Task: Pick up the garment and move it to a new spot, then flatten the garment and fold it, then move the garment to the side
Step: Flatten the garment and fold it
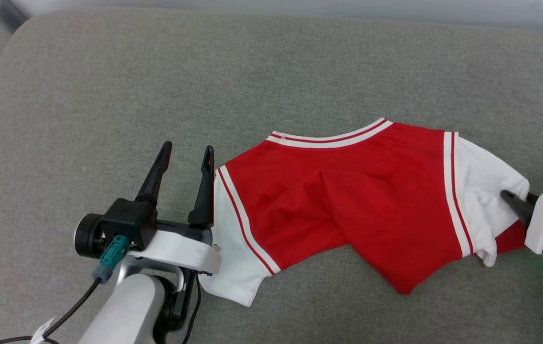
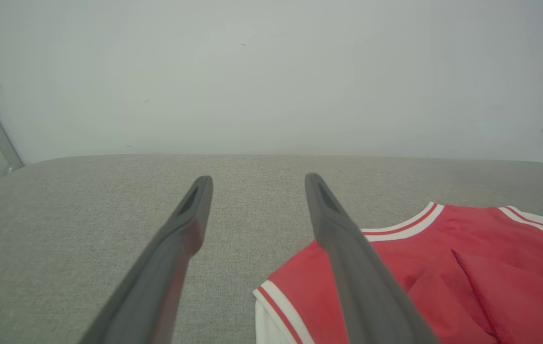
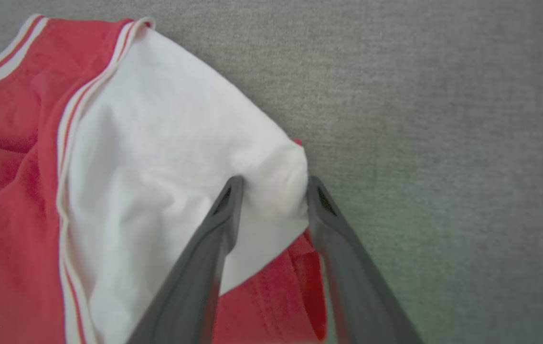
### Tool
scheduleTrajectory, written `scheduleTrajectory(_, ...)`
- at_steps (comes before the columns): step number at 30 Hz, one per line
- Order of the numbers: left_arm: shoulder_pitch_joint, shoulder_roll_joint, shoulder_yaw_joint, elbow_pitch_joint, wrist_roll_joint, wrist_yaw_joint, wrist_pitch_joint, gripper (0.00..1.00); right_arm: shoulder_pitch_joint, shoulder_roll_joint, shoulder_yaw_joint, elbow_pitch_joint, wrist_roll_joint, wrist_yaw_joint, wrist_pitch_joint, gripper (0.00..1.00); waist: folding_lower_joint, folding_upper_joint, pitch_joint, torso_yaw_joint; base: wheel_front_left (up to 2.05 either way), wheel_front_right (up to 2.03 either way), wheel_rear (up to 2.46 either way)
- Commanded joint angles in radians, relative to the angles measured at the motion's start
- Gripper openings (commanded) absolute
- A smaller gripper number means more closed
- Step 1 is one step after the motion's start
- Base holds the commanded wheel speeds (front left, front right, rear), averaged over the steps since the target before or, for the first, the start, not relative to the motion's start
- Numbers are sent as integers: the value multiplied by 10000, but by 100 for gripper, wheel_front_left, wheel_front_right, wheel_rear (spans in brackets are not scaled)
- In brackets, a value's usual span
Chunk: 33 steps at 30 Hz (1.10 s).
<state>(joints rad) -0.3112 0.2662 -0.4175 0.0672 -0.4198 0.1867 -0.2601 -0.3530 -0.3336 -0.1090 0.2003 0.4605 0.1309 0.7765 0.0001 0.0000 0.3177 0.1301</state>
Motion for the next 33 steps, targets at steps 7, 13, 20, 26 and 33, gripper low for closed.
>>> scheduleTrajectory(7,185,-128,338,53,250,-92,-68,100,-447,-601,608,-970,75,-3,-387,0,-1,0,-224,-327,0,0,0)
scheduleTrajectory(13,285,-66,477,135,310,-191,-68,100,-437,-891,117,-1486,-45,-4,-429,0,-1,0,-428,-655,0,0,0)
scheduleTrajectory(20,477,35,530,253,263,-188,-10,100,966,-617,-2558,-258,-153,-3,-245,0,-1,0,-592,-1036,0,0,0)
scheduleTrajectory(26,603,155,595,322,145,-117,107,100,1382,-61,-2734,1380,-81,-3,-1358,100,-1,0,-619,-1220,0,0,0)
scheduleTrajectory(33,890,335,684,332,4,-12,308,100,1195,-187,-2121,1936,-691,-3,-4710,100,-1,0,-956,-1412,0,0,0)
